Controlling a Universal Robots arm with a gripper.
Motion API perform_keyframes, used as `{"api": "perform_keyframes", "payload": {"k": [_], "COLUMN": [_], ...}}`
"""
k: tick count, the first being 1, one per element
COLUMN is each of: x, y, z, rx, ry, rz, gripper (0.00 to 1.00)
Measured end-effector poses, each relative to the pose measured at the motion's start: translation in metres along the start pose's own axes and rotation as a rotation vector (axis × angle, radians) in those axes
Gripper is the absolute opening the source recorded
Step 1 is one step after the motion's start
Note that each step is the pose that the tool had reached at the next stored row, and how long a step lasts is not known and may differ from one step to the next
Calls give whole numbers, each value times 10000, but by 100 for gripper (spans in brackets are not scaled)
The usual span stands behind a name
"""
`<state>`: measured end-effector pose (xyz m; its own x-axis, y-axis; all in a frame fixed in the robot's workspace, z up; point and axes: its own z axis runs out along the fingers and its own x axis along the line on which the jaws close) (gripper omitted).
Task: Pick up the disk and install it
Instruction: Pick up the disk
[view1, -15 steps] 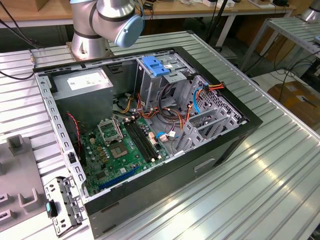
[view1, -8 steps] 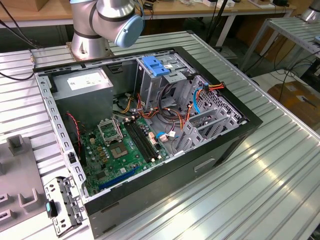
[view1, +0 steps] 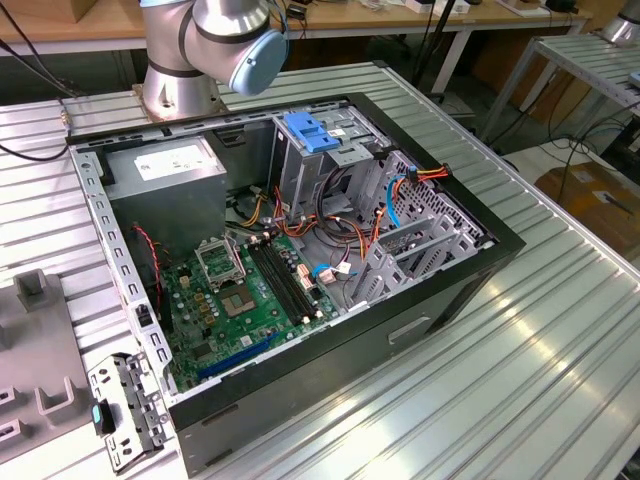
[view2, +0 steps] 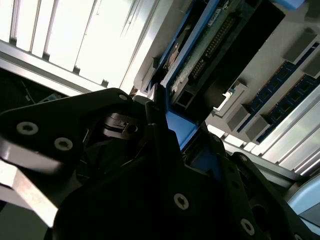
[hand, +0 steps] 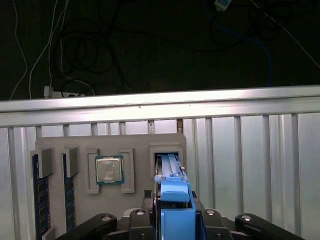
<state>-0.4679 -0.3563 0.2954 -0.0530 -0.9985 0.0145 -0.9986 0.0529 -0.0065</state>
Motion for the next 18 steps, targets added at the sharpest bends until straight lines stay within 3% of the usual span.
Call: {"api": "perform_keyframes", "payload": {"k": [18], "x": [0], "y": [0], "z": [3], "rx": [0], "ry": [0], "rz": [0], "gripper": [37]}}
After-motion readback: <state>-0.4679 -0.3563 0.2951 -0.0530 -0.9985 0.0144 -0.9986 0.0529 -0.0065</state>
